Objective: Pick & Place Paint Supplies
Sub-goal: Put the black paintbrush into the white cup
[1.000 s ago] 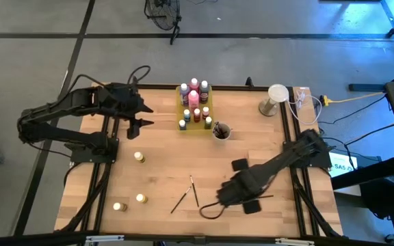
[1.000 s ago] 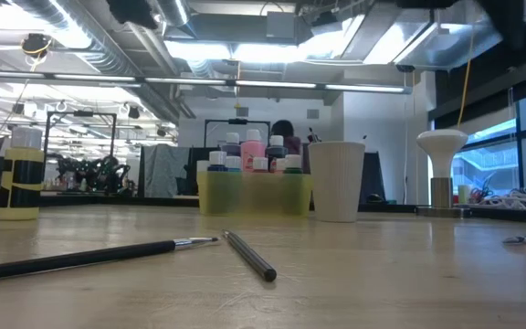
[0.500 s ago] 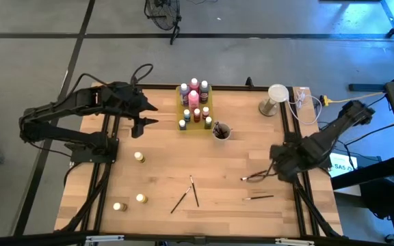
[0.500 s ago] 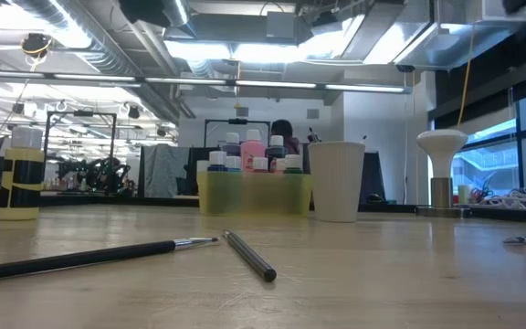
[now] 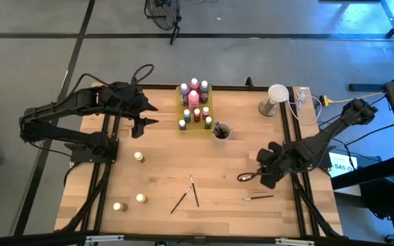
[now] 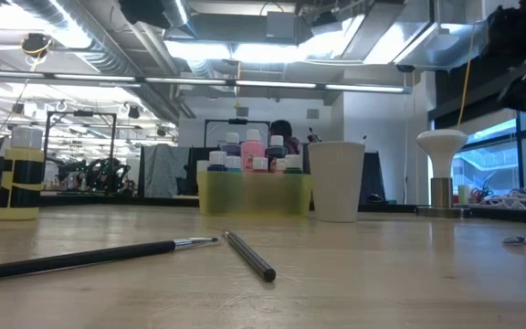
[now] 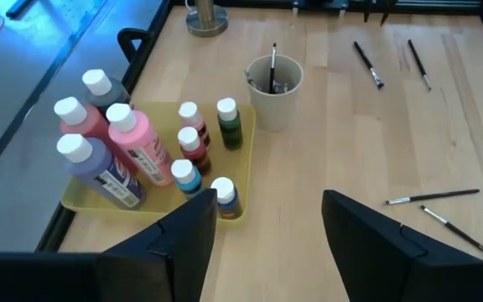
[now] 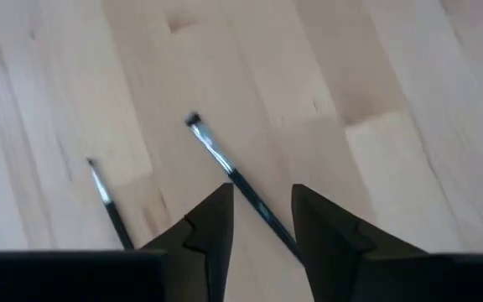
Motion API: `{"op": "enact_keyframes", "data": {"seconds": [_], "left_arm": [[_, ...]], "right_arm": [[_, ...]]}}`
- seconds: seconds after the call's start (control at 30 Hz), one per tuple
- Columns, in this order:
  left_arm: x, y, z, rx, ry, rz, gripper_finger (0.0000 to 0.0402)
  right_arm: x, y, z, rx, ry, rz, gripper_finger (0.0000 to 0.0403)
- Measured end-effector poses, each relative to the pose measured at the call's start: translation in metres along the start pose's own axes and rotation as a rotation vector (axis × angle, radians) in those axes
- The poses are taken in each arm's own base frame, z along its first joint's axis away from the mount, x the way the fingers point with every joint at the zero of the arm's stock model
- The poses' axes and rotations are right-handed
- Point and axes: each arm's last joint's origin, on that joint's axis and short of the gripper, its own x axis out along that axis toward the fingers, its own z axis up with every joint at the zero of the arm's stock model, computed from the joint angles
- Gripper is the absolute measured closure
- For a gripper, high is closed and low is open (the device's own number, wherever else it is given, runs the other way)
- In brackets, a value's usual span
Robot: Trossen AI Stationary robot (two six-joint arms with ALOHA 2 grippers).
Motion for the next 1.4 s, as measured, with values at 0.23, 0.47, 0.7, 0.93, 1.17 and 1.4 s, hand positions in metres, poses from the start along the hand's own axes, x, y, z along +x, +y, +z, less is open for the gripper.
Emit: {"op": "enact_keyframes", "data": {"seconds": [0.23, 0.47, 0.7, 0.93, 1.17, 1.4], "left_arm": [[0.003, 0.000, 0.000, -0.029, 0.009, -0.006, 0.0189], [0.013, 0.000, 0.002, -0.096, 0.042, -0.007, 0.0189], [0.034, 0.001, 0.006, -0.155, 0.082, -0.006, 0.0190], [0.055, 0.002, 0.020, -0.129, 0.005, -0.007, 0.0190], [0.080, -0.003, 0.027, -0.100, -0.007, -0.026, 0.0190], [0.109, -0.008, 0.034, -0.033, -0.033, -0.042, 0.0190]], "right_arm": [[0.003, 0.008, 0.014, -0.104, -0.108, 0.085, 0.0279], [-0.001, 0.019, 0.025, -0.381, -0.269, 0.133, 0.0279], [0.013, 0.023, 0.022, -0.524, -0.181, 0.123, 0.0279], [0.042, 0.030, 0.018, -0.567, -0.048, 0.075, 0.0279], [0.068, 0.028, 0.021, -0.575, 0.044, 0.011, 0.0279], [0.083, 0.031, 0.028, -0.570, 0.074, 0.104, 0.0279]]}}
